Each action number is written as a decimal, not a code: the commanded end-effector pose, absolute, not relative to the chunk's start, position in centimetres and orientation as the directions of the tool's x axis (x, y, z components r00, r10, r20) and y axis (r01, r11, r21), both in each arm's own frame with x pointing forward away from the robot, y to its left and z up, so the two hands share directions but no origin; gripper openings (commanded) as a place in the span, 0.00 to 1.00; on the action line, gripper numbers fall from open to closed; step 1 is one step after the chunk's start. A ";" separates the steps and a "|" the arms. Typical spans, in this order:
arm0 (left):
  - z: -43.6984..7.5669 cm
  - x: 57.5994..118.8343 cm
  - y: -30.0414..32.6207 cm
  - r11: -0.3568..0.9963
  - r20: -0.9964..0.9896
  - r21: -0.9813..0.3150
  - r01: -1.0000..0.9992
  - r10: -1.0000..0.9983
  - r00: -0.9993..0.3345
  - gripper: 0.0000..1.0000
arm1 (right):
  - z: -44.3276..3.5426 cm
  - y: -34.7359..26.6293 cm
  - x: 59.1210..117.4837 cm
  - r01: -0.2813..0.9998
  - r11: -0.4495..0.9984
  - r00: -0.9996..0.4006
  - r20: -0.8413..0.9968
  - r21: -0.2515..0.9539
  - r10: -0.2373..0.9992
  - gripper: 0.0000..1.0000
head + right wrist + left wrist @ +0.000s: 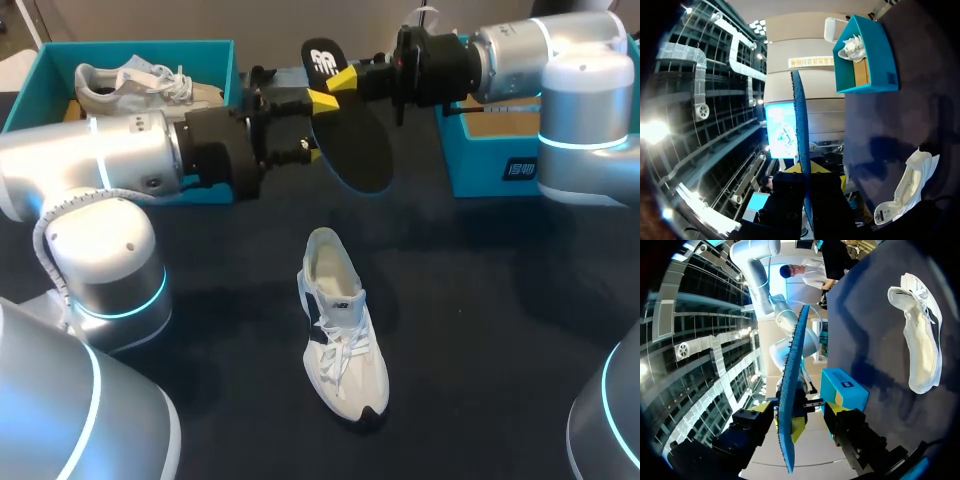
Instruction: Take the shoe out of the shoebox, open the shoe tongue, remove and reinsert the insole, then place the shoe into the shoebox
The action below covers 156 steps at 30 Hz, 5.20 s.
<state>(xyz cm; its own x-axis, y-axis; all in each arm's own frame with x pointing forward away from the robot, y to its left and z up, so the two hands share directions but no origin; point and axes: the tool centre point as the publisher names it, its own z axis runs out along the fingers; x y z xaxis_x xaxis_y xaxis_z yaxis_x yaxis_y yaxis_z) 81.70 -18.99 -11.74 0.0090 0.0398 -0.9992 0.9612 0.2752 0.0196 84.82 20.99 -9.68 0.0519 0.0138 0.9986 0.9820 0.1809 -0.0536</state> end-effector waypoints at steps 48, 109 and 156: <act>-11.8 81.3 -19.3 0.260 -0.997 0.075 0.963 0.044 0.065 0.22 | -10.7 21.0 84.7 0.985 0.154 0.064 0.997 -0.071 0.052 0.00; -9.2 78.4 -14.1 0.150 -0.146 -0.979 0.137 -0.056 -0.988 0.00 | -10.5 18.3 82.1 0.996 0.091 -0.008 1.000 0.006 0.027 1.00; -13.4 80.4 -13.4 -0.137 0.964 -0.242 -0.960 -0.149 -0.222 0.00 | -10.5 18.3 82.1 0.996 0.091 -0.008 1.000 0.006 0.027 1.00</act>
